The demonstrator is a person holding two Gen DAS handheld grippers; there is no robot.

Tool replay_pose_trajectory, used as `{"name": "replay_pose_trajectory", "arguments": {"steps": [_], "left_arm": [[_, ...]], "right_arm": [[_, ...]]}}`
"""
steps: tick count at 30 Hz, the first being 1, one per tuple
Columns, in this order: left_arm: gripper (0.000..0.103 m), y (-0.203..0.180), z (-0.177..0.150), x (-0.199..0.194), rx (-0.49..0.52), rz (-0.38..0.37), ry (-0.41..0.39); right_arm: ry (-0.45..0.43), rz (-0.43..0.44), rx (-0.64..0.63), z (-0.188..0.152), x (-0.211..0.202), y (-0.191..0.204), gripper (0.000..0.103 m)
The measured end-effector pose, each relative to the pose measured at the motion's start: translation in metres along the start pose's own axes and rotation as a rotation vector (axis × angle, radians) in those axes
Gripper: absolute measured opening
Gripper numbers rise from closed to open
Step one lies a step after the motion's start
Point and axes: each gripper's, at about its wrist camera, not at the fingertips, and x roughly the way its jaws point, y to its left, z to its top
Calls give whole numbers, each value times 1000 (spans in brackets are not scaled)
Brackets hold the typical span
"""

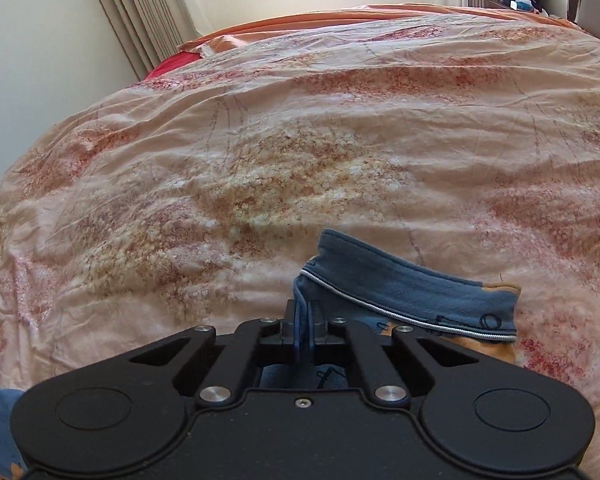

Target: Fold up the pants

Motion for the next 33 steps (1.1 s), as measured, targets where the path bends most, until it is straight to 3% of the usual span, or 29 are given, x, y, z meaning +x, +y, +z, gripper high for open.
{"name": "replay_pose_trajectory", "arguments": {"steps": [8, 15, 20, 25, 31, 33], "left_arm": [[0, -32, -3, -54, 183, 5, -177], [0, -66, -37, -83, 395, 27, -257], [0, -78, -70, -77, 526, 79, -241], [0, -79, -88, -68, 551, 110, -192], [0, -74, -98, -64, 537, 130, -165], [0, -72, -100, -63, 529, 127, -160]], "right_arm": [[-260, 83, 14, -21, -128, -46, 2], [-390, 90, 122, -112, -226, -103, 2], [-370, 68, 190, -187, -232, -117, 2], [-339, 66, 266, -230, -215, -123, 2], [-354, 95, 350, -246, -212, -139, 31], [-365, 89, 375, -246, -212, -145, 35]]}}
